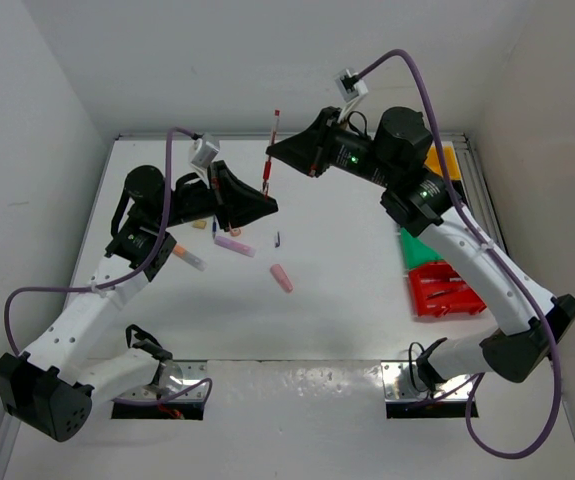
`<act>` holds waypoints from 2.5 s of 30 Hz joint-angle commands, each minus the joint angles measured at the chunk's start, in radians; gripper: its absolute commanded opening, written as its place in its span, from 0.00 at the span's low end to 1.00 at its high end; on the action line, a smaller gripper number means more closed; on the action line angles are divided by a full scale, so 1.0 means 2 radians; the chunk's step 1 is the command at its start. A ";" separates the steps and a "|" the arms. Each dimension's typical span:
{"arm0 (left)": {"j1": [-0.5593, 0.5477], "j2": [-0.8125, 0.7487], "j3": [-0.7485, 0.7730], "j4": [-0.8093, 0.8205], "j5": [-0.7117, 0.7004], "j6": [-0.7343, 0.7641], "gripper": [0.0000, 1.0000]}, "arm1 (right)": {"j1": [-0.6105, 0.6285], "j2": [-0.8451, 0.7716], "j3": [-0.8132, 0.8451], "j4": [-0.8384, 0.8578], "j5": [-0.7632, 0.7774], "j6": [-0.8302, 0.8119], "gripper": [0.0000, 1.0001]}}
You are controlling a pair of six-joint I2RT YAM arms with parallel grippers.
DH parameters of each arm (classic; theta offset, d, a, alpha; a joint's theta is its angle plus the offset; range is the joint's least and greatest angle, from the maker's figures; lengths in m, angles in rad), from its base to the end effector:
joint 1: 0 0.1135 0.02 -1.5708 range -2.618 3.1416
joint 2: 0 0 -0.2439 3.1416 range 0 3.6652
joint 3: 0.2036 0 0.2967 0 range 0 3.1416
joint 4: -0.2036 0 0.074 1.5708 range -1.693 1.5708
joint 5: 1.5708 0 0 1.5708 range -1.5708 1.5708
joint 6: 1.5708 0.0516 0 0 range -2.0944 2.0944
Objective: Sort the stationery into containers
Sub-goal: Close the pen cap on the pen.
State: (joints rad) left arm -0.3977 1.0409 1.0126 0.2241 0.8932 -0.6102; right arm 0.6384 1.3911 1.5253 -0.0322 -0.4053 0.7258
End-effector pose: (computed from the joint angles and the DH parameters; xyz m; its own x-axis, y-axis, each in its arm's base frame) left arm 0.2547 -0.1506 0.3964 -0.3959 -0.2234 -0.8907 0.8792 0.1879 -0.4379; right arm 0.2907 0.2411 0.4642 -0.5114 0.3801 -0.7707 -0.6995 0.3369 0.6303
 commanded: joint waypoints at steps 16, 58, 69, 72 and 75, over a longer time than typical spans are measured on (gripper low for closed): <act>0.004 -0.011 0.013 0.001 0.003 0.011 0.00 | 0.004 -0.001 0.035 0.018 -0.008 0.001 0.00; 0.027 0.022 0.135 -0.071 -0.018 0.098 0.00 | 0.027 -0.017 -0.023 0.002 -0.052 -0.009 0.00; 0.016 0.023 0.145 -0.083 -0.001 0.125 0.00 | 0.032 -0.006 -0.010 -0.002 -0.062 -0.005 0.00; 0.014 0.019 0.146 -0.090 -0.001 0.135 0.00 | 0.034 -0.004 -0.011 -0.001 -0.064 -0.005 0.00; 0.012 0.016 0.144 -0.092 -0.001 0.139 0.00 | 0.034 -0.003 -0.009 0.002 -0.066 -0.002 0.15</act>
State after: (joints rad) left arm -0.3668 1.0954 1.2388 -0.0662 0.9192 -0.3695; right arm 0.6708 1.3663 1.5036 0.0513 -0.4377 0.7097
